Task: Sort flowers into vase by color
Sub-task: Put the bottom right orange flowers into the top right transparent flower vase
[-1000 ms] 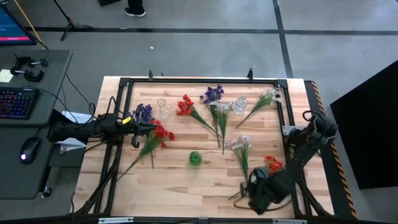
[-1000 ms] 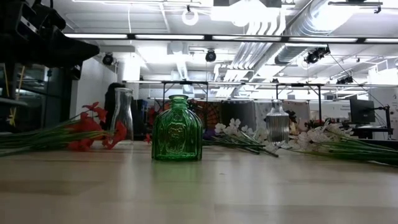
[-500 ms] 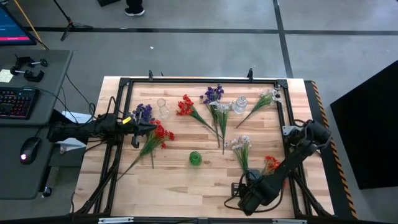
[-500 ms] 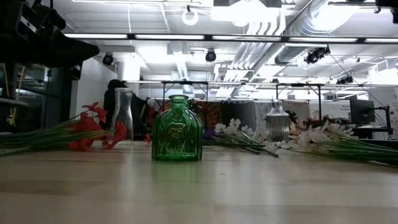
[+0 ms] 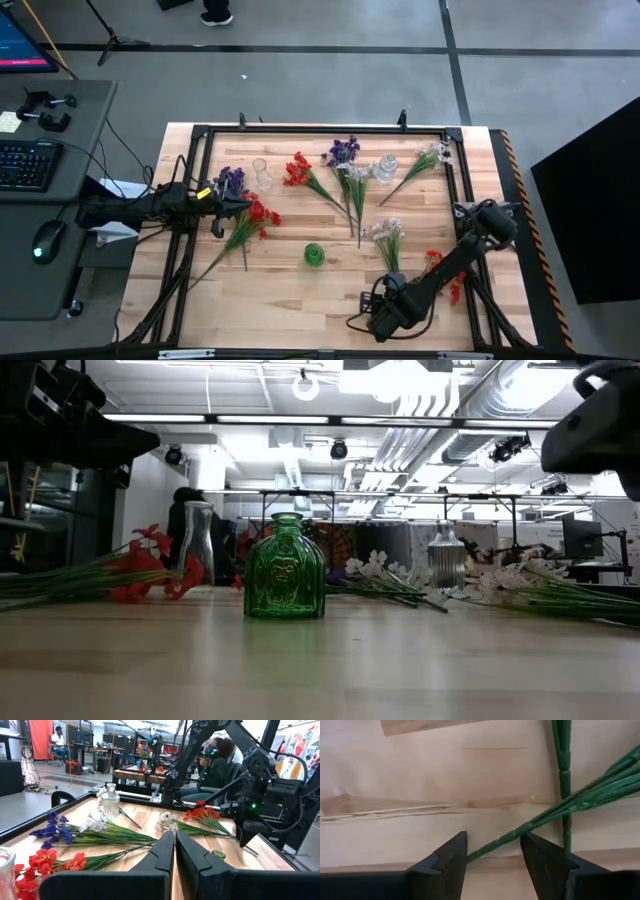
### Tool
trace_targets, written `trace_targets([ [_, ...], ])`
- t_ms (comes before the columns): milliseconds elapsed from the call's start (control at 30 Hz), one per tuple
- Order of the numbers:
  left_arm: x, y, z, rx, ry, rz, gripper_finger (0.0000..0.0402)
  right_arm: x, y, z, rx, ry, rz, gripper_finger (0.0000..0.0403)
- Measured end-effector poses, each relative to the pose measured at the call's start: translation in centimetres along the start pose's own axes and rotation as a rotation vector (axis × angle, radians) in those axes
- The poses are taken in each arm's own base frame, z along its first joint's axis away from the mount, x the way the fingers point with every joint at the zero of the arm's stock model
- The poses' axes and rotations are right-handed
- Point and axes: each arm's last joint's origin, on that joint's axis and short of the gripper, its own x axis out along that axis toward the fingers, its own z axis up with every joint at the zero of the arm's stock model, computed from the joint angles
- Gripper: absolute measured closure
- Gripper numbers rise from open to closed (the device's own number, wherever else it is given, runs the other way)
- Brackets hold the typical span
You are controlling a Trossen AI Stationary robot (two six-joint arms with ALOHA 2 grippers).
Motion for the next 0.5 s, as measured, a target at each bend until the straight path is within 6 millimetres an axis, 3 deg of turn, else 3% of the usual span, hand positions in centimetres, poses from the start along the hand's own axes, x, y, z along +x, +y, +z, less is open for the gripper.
trace_targets([
  [300,0.00,0.00,0.00,0.000,0.000,0.000,0.0396,0.27,0.36,0.56,-0.032,-0.013,-0.031,0.0239],
  [500,0.00,0.00,0.00,0.000,0.000,0.000,0.0396,0.33,0.47,0.89,-0.053,-0.021,-0.047,0.0339],
])
